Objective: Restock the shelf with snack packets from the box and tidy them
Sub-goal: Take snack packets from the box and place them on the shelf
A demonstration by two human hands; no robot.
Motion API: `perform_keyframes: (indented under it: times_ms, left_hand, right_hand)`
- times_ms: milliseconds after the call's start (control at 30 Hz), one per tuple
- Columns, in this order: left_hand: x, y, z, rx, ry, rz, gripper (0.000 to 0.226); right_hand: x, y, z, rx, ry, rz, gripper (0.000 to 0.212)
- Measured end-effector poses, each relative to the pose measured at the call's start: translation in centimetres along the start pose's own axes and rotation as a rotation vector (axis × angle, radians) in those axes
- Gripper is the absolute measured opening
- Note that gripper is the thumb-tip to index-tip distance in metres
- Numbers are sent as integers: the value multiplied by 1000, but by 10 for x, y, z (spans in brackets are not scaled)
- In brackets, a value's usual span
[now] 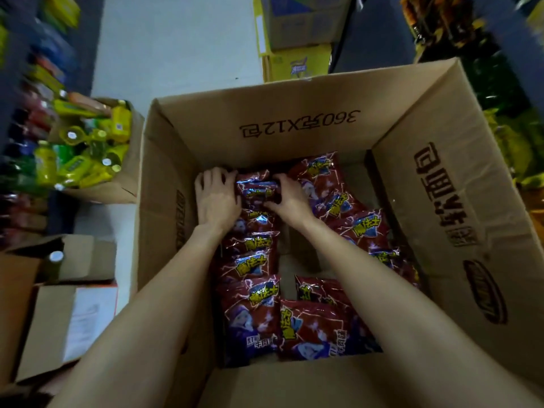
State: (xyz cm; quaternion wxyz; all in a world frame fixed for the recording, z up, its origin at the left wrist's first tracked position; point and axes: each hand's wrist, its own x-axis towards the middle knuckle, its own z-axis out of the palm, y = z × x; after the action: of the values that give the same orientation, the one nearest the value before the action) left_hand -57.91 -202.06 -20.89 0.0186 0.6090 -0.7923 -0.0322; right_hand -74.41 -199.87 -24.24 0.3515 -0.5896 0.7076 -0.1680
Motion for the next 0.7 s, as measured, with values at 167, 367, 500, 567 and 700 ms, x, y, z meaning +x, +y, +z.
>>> perform_keyframes:
  times_ms: [167, 367, 500, 567, 700]
  left_hand:
    - [-1, 5, -11, -167, -144, -125, 43]
    - [6, 7, -14, -375, -258, -179, 36]
    - [7, 3, -13, -402, -197, -171, 39]
    - [3, 3, -15, -333, -129, -140, 34]
    - [-6, 19, -40, -282, -8, -115, 33]
  right_hand:
    - [-13, 15, 6, 99, 74, -56, 39]
    - [-39, 39, -35, 134, 98, -150, 30]
    - [-56, 45, -52, 176, 201, -160, 29]
    - [-62, 43, -60, 171, 304, -140, 28]
    - [-81, 31, -81, 146, 391, -151, 27]
